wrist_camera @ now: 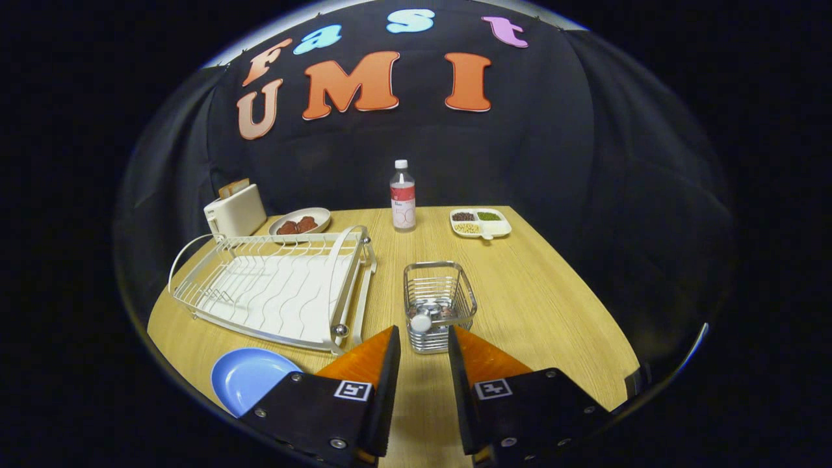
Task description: Take the plate from the dish rack, then take the spoon from the basket and place it into the plate.
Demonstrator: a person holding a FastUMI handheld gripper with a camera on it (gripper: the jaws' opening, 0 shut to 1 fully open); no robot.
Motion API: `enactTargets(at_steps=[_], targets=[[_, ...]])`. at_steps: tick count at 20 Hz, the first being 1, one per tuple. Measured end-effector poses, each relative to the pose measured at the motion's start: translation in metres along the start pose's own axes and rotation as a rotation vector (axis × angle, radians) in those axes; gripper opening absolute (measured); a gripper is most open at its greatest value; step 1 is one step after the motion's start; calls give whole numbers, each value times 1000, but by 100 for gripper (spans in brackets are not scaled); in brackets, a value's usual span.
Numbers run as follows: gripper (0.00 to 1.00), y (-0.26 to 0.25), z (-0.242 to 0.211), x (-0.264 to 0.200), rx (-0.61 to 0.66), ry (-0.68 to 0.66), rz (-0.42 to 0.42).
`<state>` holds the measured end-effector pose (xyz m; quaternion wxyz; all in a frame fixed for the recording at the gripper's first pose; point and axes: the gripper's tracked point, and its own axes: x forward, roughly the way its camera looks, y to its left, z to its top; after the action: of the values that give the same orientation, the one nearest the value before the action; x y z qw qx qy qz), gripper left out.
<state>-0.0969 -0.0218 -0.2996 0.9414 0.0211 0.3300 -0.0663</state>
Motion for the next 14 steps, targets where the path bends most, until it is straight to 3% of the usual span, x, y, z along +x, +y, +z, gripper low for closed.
enactTargets(at_steps=[2, 8, 14], targets=[[41, -4, 2, 5, -17, -11, 3], [17, -5, 13, 24, -41, -50, 12], [13, -4, 21, 38, 23, -42, 57]])
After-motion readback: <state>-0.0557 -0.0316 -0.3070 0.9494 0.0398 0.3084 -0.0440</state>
